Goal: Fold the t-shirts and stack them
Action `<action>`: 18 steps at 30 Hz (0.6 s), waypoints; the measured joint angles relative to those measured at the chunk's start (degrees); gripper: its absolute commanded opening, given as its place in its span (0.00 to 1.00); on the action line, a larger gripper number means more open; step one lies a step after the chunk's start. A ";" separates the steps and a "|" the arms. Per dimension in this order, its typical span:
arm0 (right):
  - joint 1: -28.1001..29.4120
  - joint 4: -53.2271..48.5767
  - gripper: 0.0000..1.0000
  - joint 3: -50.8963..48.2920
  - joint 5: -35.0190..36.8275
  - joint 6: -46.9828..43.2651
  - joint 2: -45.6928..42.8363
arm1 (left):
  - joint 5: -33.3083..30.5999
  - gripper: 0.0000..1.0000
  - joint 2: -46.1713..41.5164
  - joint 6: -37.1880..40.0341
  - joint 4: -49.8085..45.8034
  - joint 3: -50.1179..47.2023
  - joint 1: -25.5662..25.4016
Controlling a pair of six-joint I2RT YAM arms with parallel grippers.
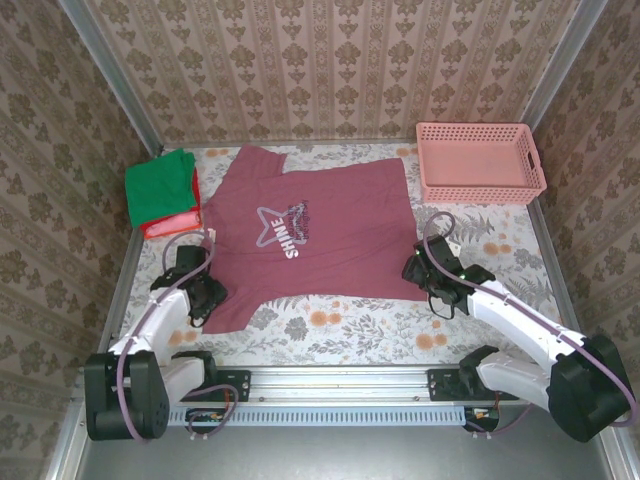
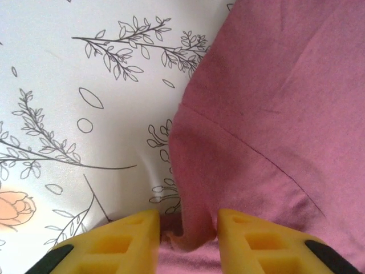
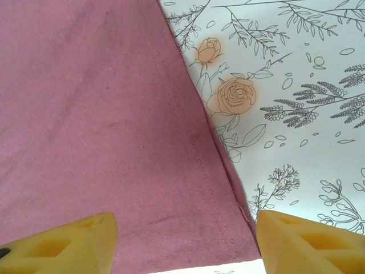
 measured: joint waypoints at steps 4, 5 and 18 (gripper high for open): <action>-0.17 0.04 0.62 -0.39 0.00 1.40 -0.11 | 0.37 0.07 3.04 -0.17 2.19 -0.50 0.00; -0.28 -0.02 0.59 -0.85 0.00 1.99 -0.31 | 0.57 0.02 3.06 0.04 2.62 -0.57 0.00; -0.76 -1.03 0.42 -4.44 -2.47 6.71 3.54 | 0.79 0.00 2.47 0.13 3.85 -0.87 0.07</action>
